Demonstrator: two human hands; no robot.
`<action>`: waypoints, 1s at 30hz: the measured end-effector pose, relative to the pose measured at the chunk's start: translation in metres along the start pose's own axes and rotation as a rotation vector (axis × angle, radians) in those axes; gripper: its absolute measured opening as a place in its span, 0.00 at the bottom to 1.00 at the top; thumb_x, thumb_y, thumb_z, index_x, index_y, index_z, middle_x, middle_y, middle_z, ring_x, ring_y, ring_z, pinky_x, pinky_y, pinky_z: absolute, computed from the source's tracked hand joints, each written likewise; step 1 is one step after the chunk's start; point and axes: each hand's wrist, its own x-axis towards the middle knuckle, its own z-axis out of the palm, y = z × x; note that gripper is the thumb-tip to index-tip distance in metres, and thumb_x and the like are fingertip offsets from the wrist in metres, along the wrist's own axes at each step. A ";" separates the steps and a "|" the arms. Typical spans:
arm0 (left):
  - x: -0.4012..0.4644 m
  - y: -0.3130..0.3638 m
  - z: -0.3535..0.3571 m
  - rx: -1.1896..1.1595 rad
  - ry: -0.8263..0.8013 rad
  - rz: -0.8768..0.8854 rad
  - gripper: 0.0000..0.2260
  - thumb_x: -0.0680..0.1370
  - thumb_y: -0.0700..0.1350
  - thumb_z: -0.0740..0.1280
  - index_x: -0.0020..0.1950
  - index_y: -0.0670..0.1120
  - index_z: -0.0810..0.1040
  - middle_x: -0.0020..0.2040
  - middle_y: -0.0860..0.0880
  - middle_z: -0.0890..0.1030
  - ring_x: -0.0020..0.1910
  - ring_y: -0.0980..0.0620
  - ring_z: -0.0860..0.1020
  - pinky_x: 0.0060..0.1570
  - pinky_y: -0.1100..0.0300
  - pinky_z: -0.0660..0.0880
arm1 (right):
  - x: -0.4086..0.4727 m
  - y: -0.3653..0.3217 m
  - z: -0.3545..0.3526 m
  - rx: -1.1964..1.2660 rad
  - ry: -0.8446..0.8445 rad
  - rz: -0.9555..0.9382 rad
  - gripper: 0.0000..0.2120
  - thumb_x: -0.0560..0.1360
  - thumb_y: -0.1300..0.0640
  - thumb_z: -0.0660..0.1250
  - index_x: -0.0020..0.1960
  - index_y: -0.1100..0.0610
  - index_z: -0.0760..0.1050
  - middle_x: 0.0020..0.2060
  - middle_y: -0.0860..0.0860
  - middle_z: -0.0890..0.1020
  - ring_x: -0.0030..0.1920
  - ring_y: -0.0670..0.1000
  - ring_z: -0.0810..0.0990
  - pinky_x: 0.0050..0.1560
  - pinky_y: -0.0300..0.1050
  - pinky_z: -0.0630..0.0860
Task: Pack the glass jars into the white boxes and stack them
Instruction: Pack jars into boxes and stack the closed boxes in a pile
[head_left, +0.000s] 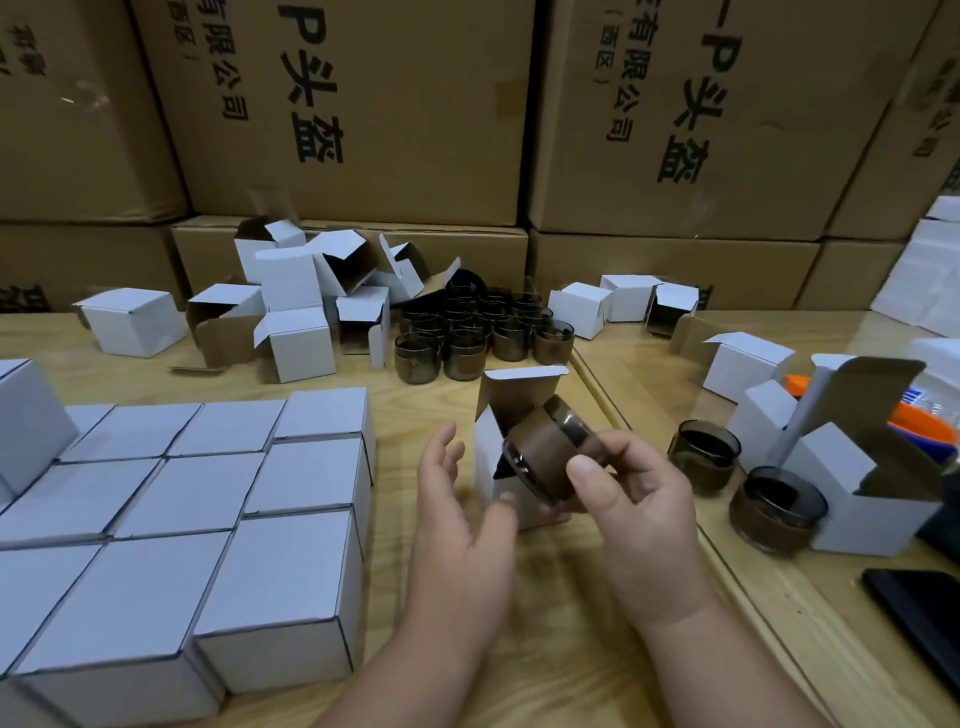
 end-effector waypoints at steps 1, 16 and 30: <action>0.001 0.000 0.002 0.036 0.001 0.008 0.28 0.71 0.53 0.66 0.61 0.80 0.60 0.68 0.69 0.67 0.61 0.79 0.67 0.57 0.70 0.66 | 0.001 0.000 -0.001 0.020 0.035 0.002 0.12 0.67 0.49 0.73 0.42 0.58 0.80 0.42 0.54 0.85 0.37 0.54 0.86 0.35 0.45 0.82; 0.012 0.002 0.008 0.304 -0.129 0.172 0.31 0.69 0.60 0.72 0.64 0.81 0.60 0.81 0.58 0.56 0.73 0.77 0.53 0.64 0.72 0.61 | -0.002 -0.002 0.004 -0.046 0.081 -0.137 0.10 0.75 0.44 0.70 0.48 0.50 0.83 0.41 0.50 0.85 0.43 0.49 0.83 0.44 0.39 0.79; 0.014 -0.001 0.007 0.165 -0.011 0.064 0.29 0.71 0.50 0.77 0.57 0.71 0.60 0.63 0.52 0.77 0.56 0.48 0.80 0.53 0.49 0.79 | -0.001 0.005 0.011 -0.243 0.076 -0.209 0.02 0.76 0.47 0.68 0.47 0.44 0.78 0.43 0.39 0.83 0.42 0.39 0.80 0.44 0.30 0.75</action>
